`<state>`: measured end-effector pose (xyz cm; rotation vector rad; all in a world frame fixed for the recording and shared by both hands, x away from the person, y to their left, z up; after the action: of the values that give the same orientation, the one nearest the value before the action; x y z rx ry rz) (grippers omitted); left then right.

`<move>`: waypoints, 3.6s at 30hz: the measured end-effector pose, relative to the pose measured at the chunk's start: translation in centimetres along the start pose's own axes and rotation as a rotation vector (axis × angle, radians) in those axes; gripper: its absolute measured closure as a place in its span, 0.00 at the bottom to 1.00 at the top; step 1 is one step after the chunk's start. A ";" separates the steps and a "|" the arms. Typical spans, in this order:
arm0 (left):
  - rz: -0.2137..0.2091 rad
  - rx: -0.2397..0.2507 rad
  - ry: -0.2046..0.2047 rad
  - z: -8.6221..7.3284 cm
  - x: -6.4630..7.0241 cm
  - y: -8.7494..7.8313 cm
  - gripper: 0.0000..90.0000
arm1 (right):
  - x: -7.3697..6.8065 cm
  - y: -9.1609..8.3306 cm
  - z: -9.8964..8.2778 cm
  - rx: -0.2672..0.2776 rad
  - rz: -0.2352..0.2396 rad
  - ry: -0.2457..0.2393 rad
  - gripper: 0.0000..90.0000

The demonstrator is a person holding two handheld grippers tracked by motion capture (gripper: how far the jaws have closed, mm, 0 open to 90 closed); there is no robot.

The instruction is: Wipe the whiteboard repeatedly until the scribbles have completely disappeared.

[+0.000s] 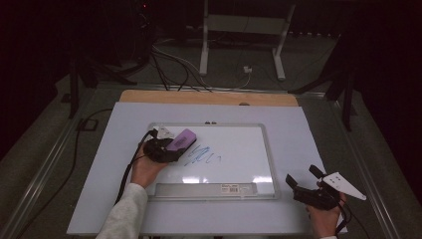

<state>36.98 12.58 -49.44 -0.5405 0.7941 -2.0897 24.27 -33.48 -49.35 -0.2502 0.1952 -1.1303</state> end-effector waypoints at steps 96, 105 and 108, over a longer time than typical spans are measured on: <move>0.033 -0.066 0.015 0.4 5.8 3.6 0.47 | -0.2 0.2 0.0 -0.010 0.008 -0.005 0.00; 0.032 -0.072 0.050 0.8 6.7 4.0 0.47 | -0.1 0.0 0.0 -0.004 0.003 0.000 0.00; 0.121 -0.066 -0.007 0.9 4.4 3.8 0.47 | 0.1 0.0 0.0 -0.004 -0.001 0.004 0.00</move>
<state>37.09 6.90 -51.01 -0.5217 0.8729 -1.9558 24.26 -33.57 -49.35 -0.2513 0.2011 -1.1318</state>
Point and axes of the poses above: each handheld gripper's, and its own axes: y roughly forward along the jaws, z roughly out of its top, x roughly to its right, the point moved 2 cm from there along y, roughly forward along the jaws, and after that the axes turned 7 degrees about -y, right-handed, at the moved point
